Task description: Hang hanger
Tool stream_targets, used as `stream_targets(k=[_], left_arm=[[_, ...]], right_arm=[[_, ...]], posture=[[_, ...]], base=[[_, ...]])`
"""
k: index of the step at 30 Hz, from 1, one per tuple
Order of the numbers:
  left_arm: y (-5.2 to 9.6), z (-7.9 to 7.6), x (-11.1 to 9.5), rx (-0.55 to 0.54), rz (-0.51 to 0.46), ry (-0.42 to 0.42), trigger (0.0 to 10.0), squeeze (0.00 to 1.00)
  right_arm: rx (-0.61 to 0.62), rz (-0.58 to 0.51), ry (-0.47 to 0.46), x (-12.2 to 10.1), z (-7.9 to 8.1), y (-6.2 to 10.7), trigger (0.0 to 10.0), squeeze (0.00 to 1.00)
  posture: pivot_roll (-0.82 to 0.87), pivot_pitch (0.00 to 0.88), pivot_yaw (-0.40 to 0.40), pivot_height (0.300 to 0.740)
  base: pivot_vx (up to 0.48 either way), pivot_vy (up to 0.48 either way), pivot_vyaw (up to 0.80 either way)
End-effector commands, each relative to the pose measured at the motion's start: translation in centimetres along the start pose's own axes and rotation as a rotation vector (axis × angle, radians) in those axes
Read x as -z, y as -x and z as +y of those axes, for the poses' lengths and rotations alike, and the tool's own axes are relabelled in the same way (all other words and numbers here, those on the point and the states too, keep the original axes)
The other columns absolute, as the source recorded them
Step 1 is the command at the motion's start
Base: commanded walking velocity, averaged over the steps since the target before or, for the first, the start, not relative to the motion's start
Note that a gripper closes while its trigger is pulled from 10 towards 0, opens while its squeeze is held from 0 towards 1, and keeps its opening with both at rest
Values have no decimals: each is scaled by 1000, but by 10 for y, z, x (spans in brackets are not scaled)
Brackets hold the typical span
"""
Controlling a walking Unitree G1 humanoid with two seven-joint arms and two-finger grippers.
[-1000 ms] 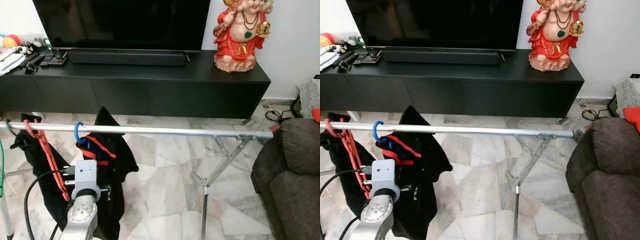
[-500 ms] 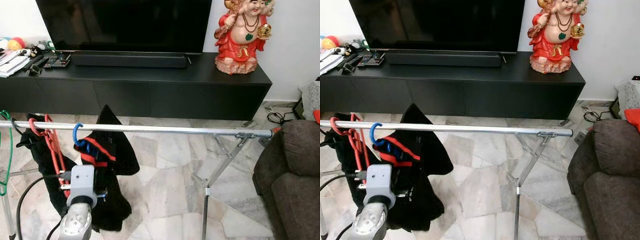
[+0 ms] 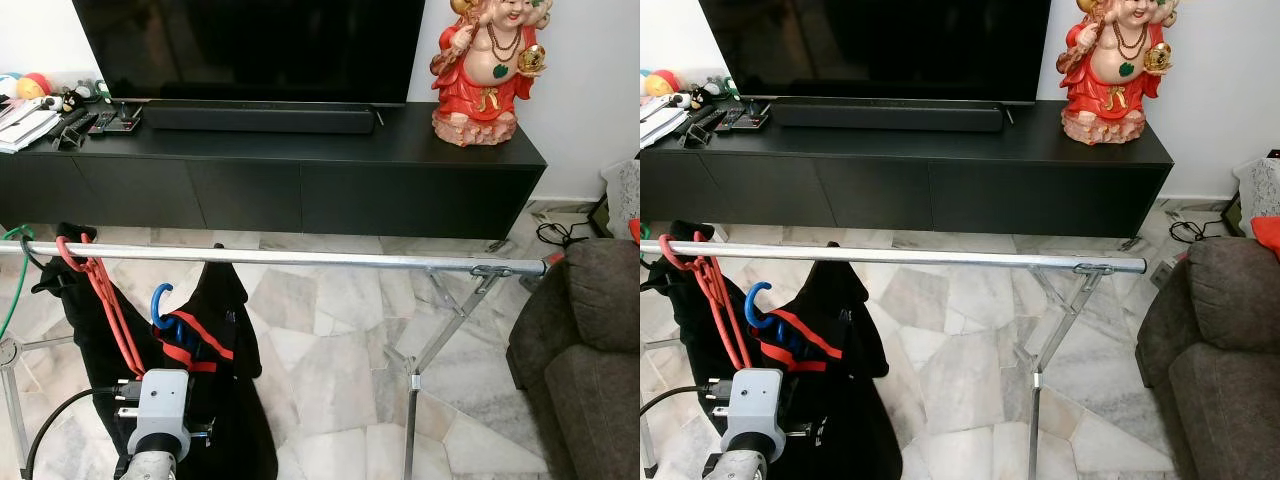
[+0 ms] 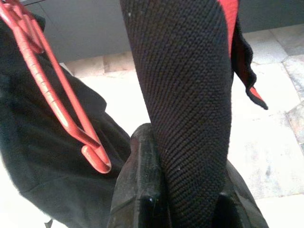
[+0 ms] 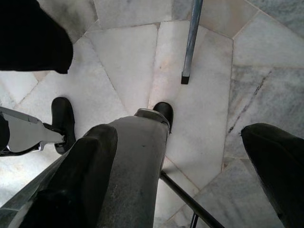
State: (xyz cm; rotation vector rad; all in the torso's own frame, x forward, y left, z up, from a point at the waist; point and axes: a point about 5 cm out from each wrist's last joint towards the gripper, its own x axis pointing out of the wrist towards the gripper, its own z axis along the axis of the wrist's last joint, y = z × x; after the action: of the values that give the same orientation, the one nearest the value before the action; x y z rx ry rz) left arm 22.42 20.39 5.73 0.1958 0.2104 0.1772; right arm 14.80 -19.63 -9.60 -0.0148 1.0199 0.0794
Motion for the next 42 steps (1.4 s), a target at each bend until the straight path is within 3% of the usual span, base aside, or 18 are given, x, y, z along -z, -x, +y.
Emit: stream_targets(k=[1,6,20,34,42], left_arm=[[0,1,-5,0,-32,0,10000,0],[-1,-1,-5,-1,-29,2,10000,0],[-3,-8,-7,15,-37,8,10000,0],[-3,-11,-7,27,-35,6,10000,0],[-3,-11,-6,21,-29,8,10000,0]], right_arm=[[-3,35,6,8,2,1,10000,0],[-3,22,30,8,1,1,10000,0],[7,35,43,23,-8,8,10000,0],[-17,19,59,7,12,-1,10000,0],[-11,27,60,10,7,1,10000,0]], posture=[[-18,156,9,740],[-22,159,10,740],[-23,139,11,740],[-20,146,9,740],[-18,154,8,740]], base=[[0,0,0],[0,0,0],[0,0,800],[0,0,800],[0,0,800]])
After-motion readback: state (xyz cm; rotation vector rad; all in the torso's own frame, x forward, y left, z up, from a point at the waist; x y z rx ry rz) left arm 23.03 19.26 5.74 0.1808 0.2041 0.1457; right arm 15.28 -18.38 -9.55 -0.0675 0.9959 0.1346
